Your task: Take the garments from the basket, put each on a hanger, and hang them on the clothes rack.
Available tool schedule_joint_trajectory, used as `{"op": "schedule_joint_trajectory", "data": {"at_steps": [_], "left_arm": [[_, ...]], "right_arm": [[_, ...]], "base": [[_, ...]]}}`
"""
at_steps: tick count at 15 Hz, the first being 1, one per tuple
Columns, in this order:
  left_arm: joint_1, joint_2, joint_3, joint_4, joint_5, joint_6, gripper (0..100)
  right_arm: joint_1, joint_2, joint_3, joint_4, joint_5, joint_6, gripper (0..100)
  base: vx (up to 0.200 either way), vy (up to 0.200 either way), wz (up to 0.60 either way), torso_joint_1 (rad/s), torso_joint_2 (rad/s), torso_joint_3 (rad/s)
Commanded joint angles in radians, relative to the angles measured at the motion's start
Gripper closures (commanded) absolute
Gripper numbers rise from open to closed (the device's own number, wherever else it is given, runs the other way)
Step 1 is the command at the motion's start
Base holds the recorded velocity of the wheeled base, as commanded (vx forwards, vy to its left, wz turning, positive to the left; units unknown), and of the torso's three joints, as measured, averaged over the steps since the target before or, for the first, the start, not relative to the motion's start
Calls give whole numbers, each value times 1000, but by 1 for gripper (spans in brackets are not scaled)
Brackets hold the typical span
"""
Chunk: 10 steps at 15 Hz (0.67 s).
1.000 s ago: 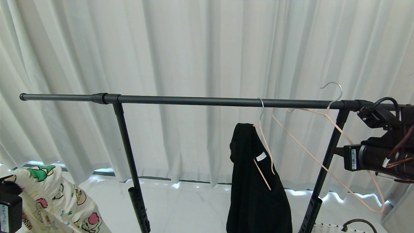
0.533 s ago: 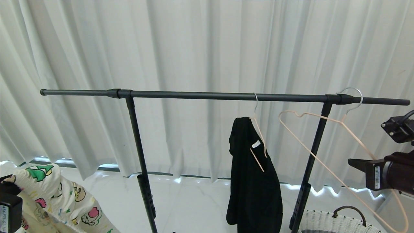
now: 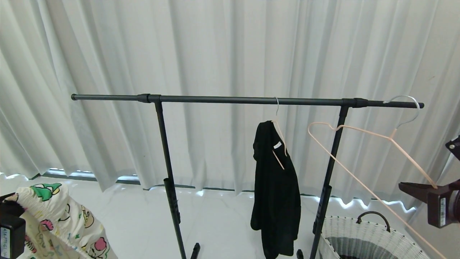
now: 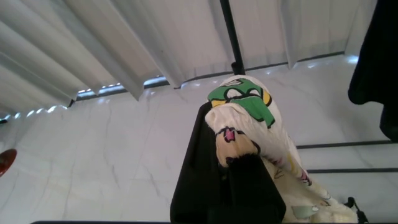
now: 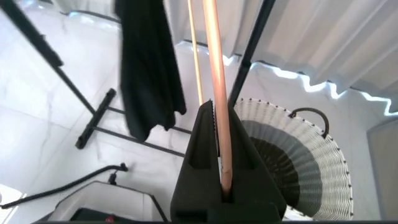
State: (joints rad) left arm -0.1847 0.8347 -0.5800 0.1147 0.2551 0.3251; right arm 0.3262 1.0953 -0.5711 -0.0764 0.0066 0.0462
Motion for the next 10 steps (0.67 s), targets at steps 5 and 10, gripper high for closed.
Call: {"op": "schedule_joint_trajectory", "data": {"at_steps": [5,10], "left_arm": [[-121,26,14,2,7,11,100],[-151,311,-176,0,133,20,100]], "right_arm": [[238,-83,50,1,107,4,100],[485,-14,74,-3,107,40,100]], "base": [[-40,0,0,0,0,0],[0,0,0,0,0,0]]}}
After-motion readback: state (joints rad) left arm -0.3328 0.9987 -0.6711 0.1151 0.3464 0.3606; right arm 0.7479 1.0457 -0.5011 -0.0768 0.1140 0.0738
